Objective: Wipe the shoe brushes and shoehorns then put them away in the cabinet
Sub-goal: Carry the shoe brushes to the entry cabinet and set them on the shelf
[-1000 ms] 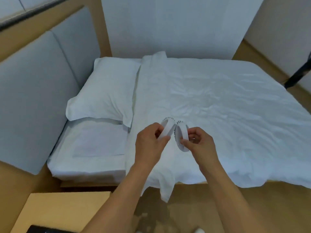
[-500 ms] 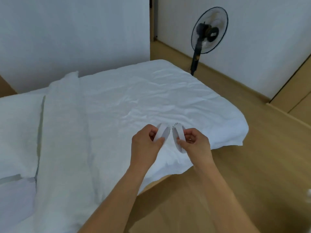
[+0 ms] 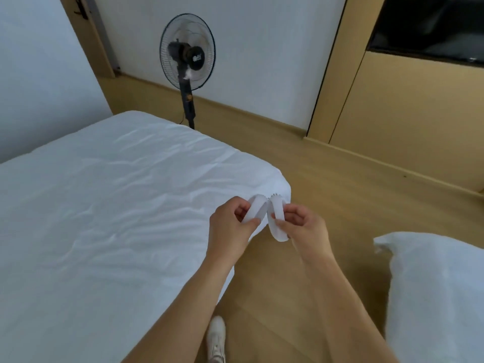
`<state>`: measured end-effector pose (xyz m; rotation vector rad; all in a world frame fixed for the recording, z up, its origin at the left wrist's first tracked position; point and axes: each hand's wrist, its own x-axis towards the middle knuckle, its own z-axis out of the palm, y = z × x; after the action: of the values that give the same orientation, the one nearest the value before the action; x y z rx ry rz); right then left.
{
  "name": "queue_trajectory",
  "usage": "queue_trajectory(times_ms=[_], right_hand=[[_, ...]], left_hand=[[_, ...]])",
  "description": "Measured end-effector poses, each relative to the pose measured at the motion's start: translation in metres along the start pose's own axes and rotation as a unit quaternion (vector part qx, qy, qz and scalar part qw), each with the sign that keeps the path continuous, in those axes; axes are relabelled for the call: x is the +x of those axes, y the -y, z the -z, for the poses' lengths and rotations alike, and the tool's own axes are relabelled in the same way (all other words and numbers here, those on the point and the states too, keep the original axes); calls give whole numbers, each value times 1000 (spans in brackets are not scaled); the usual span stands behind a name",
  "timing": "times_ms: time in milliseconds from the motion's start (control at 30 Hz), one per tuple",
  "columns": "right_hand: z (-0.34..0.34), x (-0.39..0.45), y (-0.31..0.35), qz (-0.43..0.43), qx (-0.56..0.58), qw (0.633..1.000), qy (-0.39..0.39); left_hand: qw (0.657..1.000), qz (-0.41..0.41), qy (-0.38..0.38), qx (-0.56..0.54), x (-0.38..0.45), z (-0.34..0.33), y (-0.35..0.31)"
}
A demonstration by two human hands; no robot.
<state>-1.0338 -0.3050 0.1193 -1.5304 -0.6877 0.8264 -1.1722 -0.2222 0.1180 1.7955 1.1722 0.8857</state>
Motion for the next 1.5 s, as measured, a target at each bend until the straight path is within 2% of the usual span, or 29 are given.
queue_trajectory(times_ms=[300, 533, 800, 1033, 1367, 1500], right_hand=[[35, 122, 2, -21, 6, 993, -113], [47, 211, 21, -22, 14, 985, -168], [89, 284, 10, -29, 24, 975, -218], [155, 368, 0, -34, 59, 971, -230], [297, 521, 24, -40, 85, 980, -174], [332, 571, 29, -52, 94, 979, -173]], left_hand=[[991, -24, 124, -48, 141, -75, -11], [975, -40, 200, -91, 245, -114, -31], [958, -38, 260, -112, 316, -189, -44], [955, -23, 277, -102, 379, -280, -60], [967, -2, 237, -91, 485, -430, -131], [972, 22, 217, -88, 520, -478, -148]])
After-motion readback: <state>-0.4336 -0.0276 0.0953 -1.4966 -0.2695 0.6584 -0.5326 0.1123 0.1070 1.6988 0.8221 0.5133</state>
